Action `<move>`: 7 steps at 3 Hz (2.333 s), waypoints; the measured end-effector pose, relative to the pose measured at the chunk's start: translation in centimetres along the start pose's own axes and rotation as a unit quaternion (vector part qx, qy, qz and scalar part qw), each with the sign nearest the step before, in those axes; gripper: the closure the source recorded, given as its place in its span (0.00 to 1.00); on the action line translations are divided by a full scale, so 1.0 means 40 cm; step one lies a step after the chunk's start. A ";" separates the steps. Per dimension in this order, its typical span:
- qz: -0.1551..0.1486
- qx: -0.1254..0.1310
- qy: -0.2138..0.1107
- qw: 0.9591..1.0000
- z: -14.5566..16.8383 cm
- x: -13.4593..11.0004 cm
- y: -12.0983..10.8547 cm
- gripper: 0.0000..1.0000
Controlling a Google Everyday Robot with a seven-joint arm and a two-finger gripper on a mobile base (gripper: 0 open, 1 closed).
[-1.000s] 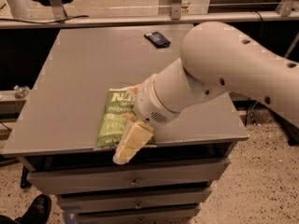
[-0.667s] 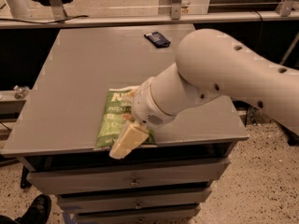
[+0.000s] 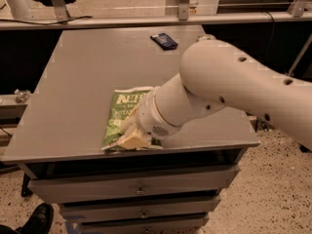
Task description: Pick green jalapeno chip bag
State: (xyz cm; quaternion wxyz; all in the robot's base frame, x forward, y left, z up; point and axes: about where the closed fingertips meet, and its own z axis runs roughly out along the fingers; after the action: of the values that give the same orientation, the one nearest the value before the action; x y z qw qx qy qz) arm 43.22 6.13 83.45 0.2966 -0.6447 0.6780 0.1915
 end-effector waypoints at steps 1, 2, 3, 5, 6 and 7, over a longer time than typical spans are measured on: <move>-0.002 0.009 0.003 1.000 -0.017 0.003 -0.014 0.87; -0.003 0.022 0.000 1.000 -0.061 -0.008 -0.047 1.00; 0.009 0.033 -0.023 0.999 -0.132 -0.016 -0.093 1.00; 0.033 0.069 -0.122 0.990 -0.330 -0.059 -0.192 1.00; 0.044 0.086 -0.183 0.978 -0.430 -0.087 -0.229 1.00; 0.054 0.091 -0.234 0.967 -0.514 -0.118 -0.248 1.00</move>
Offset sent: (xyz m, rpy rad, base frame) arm 0.0304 -0.0289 0.0469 0.0097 -0.0652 -0.0482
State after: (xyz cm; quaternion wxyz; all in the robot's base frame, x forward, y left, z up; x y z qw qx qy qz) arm 49.78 -4.42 103.17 0.4934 -0.5149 0.6380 0.2904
